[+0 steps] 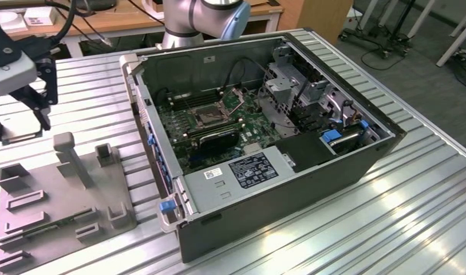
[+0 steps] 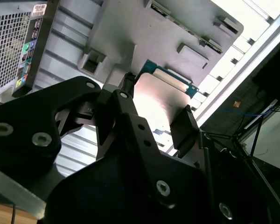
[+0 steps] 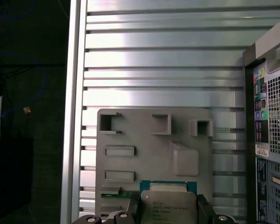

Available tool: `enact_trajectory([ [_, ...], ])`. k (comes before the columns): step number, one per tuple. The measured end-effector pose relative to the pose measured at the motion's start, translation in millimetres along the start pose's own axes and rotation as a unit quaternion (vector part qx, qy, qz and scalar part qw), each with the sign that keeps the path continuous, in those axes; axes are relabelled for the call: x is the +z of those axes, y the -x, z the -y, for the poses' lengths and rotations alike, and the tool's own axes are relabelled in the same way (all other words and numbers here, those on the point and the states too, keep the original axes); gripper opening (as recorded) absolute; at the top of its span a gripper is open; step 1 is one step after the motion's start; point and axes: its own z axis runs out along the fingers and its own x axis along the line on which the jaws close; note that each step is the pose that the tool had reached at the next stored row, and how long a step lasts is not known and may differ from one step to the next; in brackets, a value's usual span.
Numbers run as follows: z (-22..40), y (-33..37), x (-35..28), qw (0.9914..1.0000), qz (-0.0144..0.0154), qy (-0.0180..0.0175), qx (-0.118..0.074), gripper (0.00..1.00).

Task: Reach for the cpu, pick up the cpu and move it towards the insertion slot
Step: 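Pick up the cpu and move it towards the insertion slot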

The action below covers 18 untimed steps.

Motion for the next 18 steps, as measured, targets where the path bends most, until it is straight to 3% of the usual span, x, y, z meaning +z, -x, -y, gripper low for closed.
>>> enact_trajectory([
  [9, -0.4, 22.5, 0.9, 1.0, 0.0001, 0.0, 0.002, 0.55],
  [18, -2.1, 26.6, -2.0, 0.99999, 0.0002, 0.0, 0.003, 0.55],
])
